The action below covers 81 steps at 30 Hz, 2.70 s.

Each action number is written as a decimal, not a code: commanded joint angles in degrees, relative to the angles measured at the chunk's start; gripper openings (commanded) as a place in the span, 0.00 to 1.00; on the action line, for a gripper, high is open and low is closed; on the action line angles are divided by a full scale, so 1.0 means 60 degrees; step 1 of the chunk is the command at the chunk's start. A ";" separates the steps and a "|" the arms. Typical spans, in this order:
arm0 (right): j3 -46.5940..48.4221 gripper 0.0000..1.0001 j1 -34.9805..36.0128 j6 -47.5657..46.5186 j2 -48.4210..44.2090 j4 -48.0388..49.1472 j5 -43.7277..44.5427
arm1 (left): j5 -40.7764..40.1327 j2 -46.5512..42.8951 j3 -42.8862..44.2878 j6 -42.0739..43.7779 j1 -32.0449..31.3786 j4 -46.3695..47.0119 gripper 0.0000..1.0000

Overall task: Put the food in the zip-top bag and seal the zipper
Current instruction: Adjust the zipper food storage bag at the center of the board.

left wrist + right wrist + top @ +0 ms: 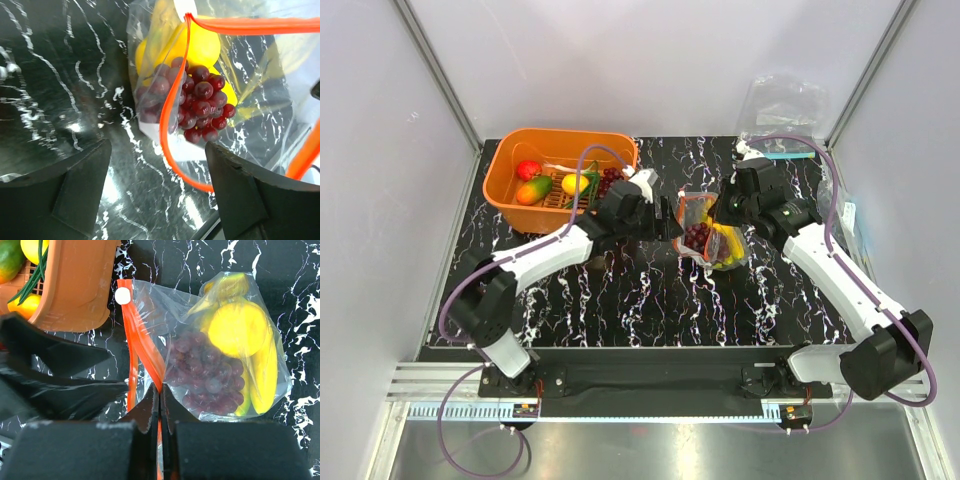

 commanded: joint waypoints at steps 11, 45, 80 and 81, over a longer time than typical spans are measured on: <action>0.0112 0.00 -0.0064 0.0455 -0.0155 0.0091 0.0014 | 0.1459 0.1482 0.0501 -0.0834 -0.0619 0.2166 0.02; -0.0869 0.00 -0.0064 0.1613 -0.2162 -0.1727 0.0102 | 0.0085 -0.2077 0.1939 0.1774 -0.1220 -0.3078 0.00; -0.1263 0.00 -0.0063 0.1540 -0.2411 -0.1626 0.0411 | -0.0428 -0.2516 0.0751 0.2051 -0.1191 -0.2388 0.00; -0.1323 0.00 -0.0064 0.1511 -0.2426 -0.1465 0.0279 | -0.0472 -0.2487 0.0897 0.2183 -0.1191 -0.2476 0.00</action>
